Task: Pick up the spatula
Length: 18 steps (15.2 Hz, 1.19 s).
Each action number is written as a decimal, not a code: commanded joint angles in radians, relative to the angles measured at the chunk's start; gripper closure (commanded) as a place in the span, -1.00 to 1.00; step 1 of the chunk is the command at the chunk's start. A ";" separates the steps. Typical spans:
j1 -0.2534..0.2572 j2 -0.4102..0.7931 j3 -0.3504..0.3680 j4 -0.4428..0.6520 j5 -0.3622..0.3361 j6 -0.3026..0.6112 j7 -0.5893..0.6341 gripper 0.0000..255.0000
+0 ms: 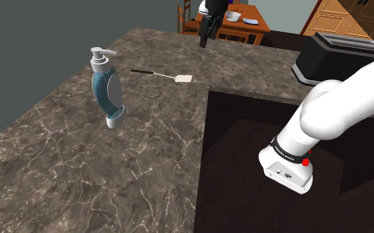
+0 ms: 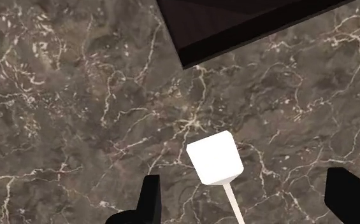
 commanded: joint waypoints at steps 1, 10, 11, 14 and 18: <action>0.010 0.078 0.002 0.022 0.002 0.055 -0.028 -1.00; 0.046 0.400 0.020 0.190 0.008 0.199 -0.148 -1.00; 0.050 0.437 0.024 0.215 0.008 0.210 -0.160 -1.00; 0.061 0.546 0.036 0.294 0.004 0.236 -0.194 -1.00; 0.071 0.646 0.047 0.364 -0.002 0.263 -0.222 -1.00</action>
